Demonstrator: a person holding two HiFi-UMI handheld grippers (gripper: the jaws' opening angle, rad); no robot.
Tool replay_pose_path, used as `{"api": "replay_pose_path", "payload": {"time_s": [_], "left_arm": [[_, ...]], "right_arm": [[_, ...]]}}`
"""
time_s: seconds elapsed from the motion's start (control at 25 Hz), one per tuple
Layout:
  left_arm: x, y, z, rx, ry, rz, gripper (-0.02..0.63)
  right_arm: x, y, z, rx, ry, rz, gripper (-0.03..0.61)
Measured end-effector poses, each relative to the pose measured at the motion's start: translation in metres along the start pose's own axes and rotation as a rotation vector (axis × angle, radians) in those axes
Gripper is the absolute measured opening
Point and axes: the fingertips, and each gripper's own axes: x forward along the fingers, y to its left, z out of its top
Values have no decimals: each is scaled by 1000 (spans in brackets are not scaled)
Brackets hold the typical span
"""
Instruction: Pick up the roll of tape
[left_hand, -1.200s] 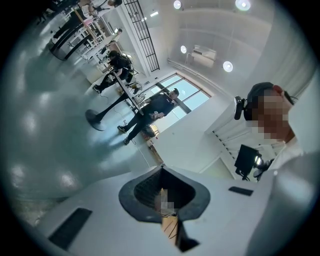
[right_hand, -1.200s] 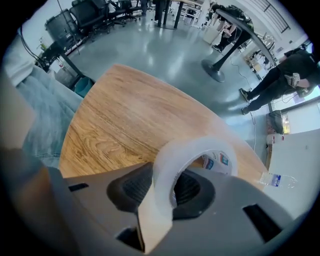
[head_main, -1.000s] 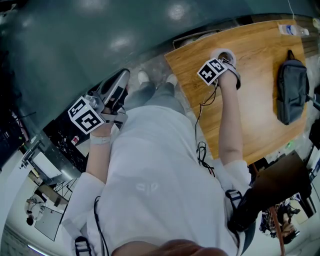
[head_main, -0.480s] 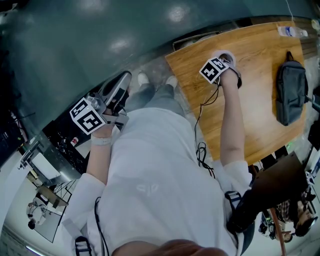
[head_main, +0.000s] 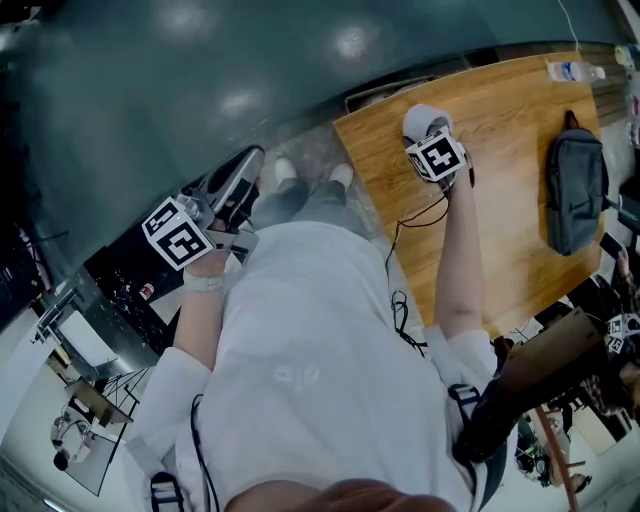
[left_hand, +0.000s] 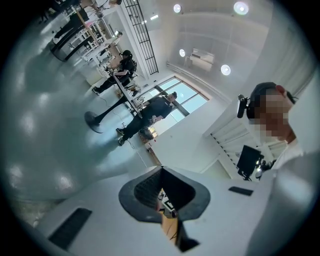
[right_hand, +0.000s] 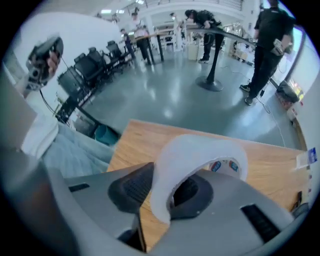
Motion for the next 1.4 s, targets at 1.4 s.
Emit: {"api": "replay_pose_path", "payload": {"time_s": [1.4], "left_arm": [[10,-77,70,101,-27,-330,0]], "right_arm": [[-379,171,217,108,-1299,525,107]]}}
